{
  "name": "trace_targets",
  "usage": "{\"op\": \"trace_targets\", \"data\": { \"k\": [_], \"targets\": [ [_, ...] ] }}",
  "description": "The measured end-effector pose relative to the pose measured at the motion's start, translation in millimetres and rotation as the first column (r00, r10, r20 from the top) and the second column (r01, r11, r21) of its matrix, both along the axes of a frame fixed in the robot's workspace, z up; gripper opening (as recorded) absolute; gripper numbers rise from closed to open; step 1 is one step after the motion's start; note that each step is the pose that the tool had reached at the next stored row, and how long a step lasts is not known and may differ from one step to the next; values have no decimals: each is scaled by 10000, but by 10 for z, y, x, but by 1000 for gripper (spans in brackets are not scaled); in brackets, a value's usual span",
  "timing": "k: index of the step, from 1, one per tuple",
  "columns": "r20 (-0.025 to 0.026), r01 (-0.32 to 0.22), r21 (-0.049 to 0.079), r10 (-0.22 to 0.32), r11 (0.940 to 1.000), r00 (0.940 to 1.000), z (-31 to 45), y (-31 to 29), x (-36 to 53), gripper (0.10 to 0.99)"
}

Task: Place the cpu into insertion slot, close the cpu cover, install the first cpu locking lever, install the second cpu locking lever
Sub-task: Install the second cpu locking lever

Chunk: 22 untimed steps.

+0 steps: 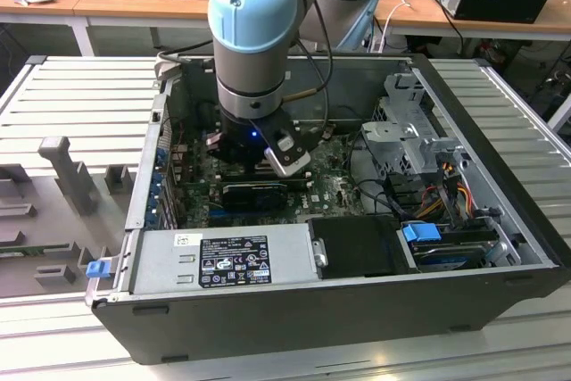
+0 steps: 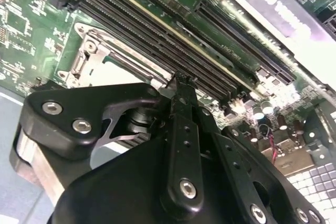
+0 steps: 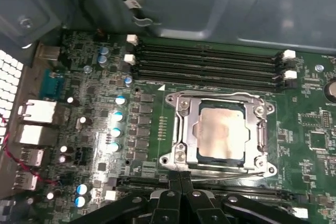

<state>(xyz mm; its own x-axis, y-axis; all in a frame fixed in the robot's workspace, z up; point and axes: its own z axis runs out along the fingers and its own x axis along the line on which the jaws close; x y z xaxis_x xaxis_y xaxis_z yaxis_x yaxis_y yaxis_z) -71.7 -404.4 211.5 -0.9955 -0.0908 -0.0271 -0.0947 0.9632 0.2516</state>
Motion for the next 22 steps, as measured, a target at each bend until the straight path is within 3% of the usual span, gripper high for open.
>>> {"op": "trace_targets", "data": {
  "k": [6,12,16,22],
  "targets": [
    [2,-232,77,232,9997,9997,-25,-3,-39,106],
    [2,-247,179,247,9995,9997,-107,6,-42,106],
    [9,-250,407,250,9989,9997,-132,18,-42,106],
    [22,-260,914,259,9955,9997,-155,21,-43,106]
  ]
}}
